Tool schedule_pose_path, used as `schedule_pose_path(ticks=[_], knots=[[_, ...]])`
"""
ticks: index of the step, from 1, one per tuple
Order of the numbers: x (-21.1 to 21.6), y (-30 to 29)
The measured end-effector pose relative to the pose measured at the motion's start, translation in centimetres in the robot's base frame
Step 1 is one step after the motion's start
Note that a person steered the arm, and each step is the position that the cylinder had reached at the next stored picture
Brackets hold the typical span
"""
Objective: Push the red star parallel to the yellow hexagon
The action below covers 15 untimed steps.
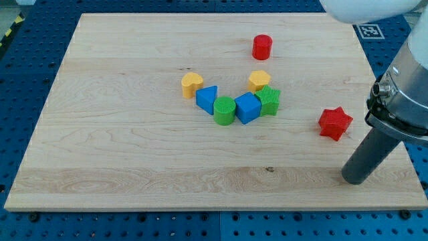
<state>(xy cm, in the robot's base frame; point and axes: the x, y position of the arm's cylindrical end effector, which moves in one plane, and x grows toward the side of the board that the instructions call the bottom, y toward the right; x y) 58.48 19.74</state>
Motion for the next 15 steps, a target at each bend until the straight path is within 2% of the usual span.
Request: schedule_pose_path(ticks=[1,3,7,15], knots=[[-0.4,0.0],[-3.8,0.0],[-6.1,0.9],[-6.8,0.9]])
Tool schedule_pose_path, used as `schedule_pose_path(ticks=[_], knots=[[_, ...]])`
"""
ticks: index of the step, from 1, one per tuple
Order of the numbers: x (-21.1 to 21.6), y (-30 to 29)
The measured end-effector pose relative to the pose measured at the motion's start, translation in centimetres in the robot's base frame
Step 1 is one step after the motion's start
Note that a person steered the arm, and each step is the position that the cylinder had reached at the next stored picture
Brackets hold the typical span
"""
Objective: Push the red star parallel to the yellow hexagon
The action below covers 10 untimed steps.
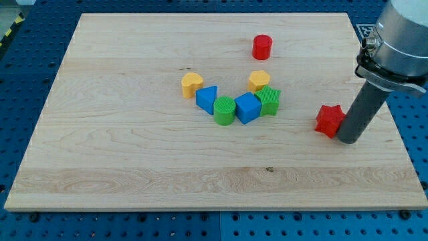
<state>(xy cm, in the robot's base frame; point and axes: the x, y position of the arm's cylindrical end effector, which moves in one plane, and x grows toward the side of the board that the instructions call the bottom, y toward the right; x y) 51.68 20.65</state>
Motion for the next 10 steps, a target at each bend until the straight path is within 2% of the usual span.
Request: schedule_pose_path(ticks=[3,4,5,6,10], knots=[[-2.2,-0.1],[-0.6,1.3],[0.2,0.5],[-1.8,-2.6],[-7.0,-6.4]])
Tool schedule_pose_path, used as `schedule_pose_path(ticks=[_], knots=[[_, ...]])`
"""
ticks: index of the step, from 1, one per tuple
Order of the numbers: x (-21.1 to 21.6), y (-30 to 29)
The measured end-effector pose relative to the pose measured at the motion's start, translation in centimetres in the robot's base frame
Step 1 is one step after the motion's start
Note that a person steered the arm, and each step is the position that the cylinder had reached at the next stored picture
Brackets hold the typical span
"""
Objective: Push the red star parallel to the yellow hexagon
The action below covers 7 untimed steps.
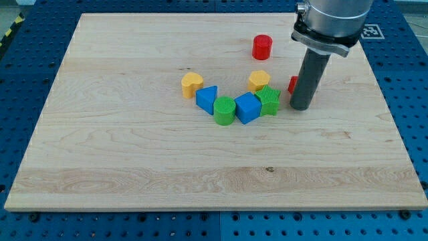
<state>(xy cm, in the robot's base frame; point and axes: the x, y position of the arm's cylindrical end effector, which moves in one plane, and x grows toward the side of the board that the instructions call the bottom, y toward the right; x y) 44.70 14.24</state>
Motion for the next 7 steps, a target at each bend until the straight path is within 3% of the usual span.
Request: schedule_pose_path(ticks=[2,7], knots=[[-0.3,6.8],[-2.5,7.0]])
